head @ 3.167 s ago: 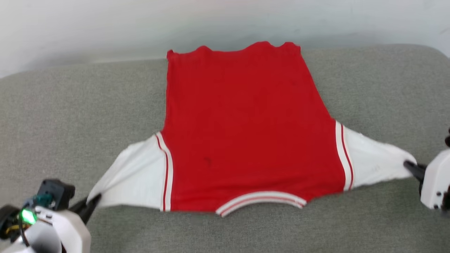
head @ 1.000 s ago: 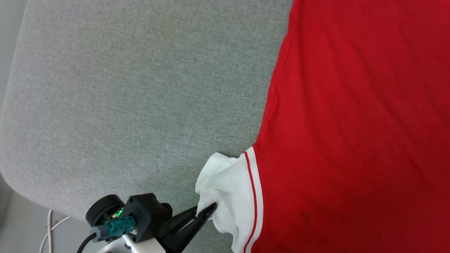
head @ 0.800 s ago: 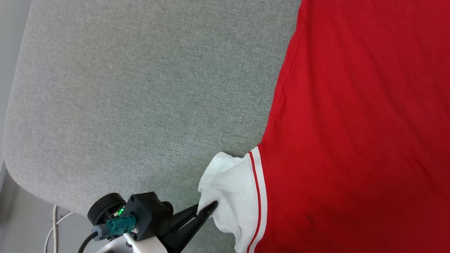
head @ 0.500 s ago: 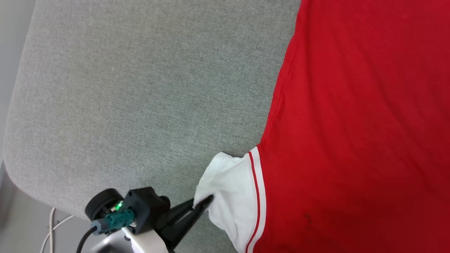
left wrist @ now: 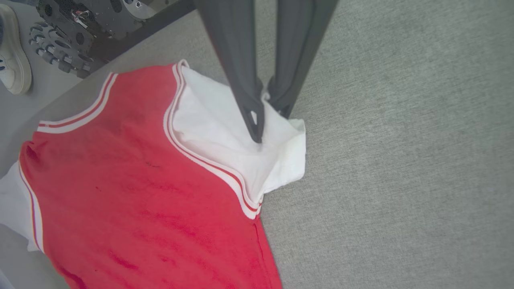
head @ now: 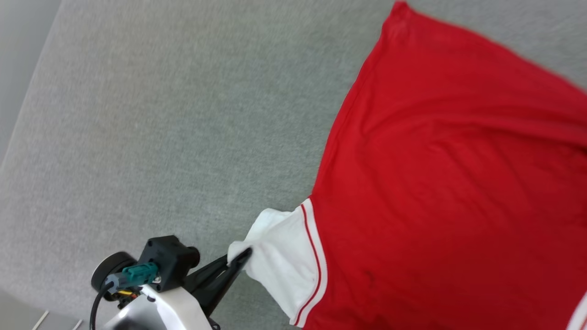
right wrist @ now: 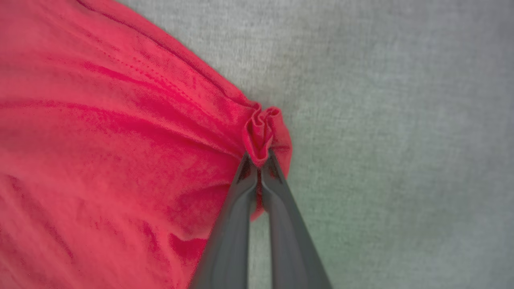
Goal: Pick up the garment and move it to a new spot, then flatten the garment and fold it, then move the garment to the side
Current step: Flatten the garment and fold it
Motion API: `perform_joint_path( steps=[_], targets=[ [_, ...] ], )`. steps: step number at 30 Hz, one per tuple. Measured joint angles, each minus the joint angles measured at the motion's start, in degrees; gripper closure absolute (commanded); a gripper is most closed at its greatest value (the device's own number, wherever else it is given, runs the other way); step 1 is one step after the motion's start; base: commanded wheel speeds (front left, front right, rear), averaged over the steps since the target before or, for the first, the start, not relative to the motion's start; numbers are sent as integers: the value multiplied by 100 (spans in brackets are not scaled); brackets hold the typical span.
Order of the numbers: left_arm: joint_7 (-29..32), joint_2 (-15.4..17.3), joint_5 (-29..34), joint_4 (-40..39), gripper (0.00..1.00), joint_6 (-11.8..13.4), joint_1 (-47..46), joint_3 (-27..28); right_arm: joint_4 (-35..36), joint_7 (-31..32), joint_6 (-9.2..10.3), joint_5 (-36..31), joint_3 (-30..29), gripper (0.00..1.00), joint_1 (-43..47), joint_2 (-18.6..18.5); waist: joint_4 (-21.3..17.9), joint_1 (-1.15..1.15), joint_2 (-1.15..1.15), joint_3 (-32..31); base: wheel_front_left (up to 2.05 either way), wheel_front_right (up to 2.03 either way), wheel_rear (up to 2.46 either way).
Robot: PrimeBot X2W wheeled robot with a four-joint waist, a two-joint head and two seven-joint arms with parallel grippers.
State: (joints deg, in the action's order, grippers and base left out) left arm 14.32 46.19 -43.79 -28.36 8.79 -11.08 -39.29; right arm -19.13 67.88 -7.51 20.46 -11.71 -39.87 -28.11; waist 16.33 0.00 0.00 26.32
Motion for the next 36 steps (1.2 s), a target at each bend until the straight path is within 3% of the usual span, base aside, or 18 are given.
perform_joint_path(
  steps=[12,22,28,33,34,35,36],
  targets=[
    [-223,-29,-374,289,100,266,416,175,1134,-261,1,898,147,100,2266,246,-782,-1,0,-1115,0,0,0],
    [-541,-109,-610,488,100,506,793,372,2314,-520,1,1070,-44,100,4085,665,-1362,-2,0,-1666,0,0,0],
    [-655,-74,-670,628,100,563,1034,408,2492,-686,1,1034,-143,100,4715,967,-1602,-1,0,-1851,0,0,0],
    [-703,-127,-732,636,100,598,1085,414,2443,-976,1,955,-26,100,5018,999,-1681,-1,0,-1898,0,0,0],
    [-703,-134,-732,636,100,605,1090,412,2441,-1046,1,949,35,96,5047,989,-1683,-1,0,-1892,0,0,0],
    [-703,-135,-732,639,100,609,1100,410,2449,-1147,1,950,75,0,5042,992,-1685,0,0,-1887,0,0,0],
    [-701,-133,-732,638,100,609,1107,402,2460,-1217,1,972,93,0,5022,993,-1683,0,0,-1886,0,0,0]
  ],
)
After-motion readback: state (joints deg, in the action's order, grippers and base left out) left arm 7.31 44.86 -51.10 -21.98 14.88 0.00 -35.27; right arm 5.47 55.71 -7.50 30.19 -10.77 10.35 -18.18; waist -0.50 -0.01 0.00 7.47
